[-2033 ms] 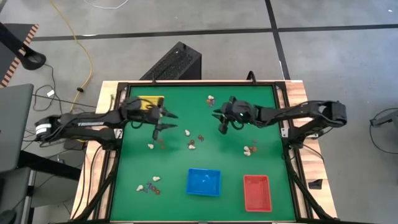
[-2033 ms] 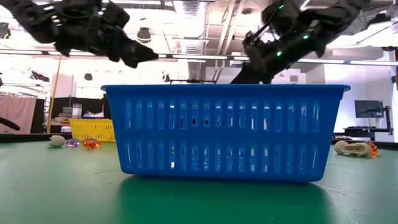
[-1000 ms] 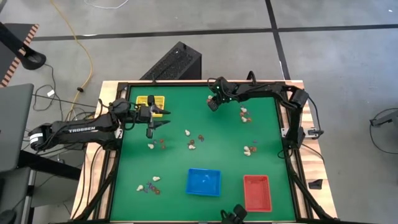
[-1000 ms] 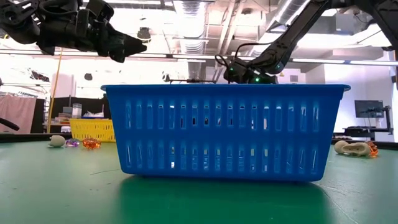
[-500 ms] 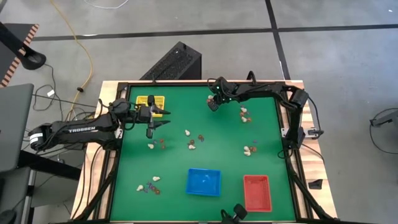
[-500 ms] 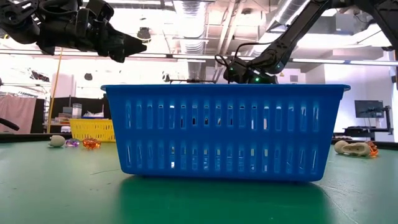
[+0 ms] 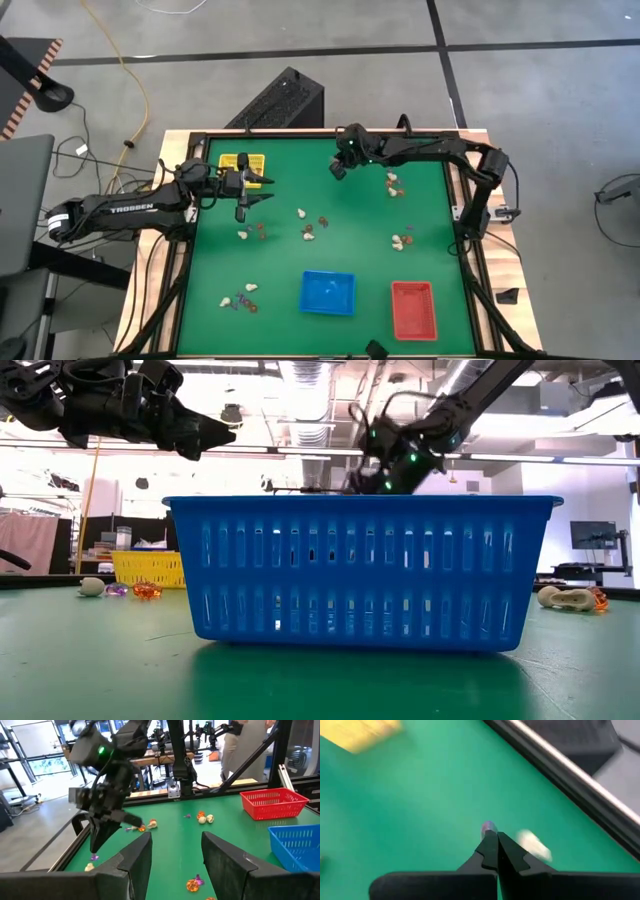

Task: Sort Halloween decoration
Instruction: Put the purple witch hat toy into the yellow basket

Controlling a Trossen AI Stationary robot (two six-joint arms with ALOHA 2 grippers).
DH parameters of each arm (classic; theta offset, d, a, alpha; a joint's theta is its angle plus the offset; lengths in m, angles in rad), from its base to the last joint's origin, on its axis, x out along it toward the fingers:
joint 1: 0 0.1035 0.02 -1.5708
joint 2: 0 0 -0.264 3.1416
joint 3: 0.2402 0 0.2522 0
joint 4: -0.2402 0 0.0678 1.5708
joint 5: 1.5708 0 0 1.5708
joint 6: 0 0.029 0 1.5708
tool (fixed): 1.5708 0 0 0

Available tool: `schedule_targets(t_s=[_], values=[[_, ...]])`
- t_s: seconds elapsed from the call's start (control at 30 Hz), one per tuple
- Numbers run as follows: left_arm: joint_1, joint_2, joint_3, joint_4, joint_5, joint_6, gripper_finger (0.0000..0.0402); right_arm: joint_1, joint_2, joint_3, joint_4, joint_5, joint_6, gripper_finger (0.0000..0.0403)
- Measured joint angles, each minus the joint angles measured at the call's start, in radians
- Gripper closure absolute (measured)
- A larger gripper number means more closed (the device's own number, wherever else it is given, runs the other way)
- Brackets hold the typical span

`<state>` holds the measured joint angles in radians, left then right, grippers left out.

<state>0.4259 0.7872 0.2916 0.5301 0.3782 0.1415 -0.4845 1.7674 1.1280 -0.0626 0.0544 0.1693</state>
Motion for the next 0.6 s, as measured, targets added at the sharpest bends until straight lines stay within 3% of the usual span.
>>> schedule_targets(t_s=[0.13, 0.27, 0.5, 0.6], values=[[0.0, 0.0, 0.0, 0.002, 0.0, 0.003, 0.0239, 0.085, 0.011, 0.009, 0.148, 0.0, 0.007, 0.0384], [0.0, 0.0, 0.0, 0.006, 0.0, 0.003, 0.0239, 0.174, 0.09, 0.107, 0.187, -0.001, -0.01, 0.0384], [0.001, -0.01, 0.001, 0.019, -0.003, -0.003, 0.0239, 0.252, 0.299, 0.441, 0.134, -0.045, -0.098, 0.0384], [0.004, -0.056, 0.003, 0.028, -0.091, -0.02, 0.0239, 0.257, 0.417, 0.61, 0.084, -0.06, -0.122, 0.0384]])
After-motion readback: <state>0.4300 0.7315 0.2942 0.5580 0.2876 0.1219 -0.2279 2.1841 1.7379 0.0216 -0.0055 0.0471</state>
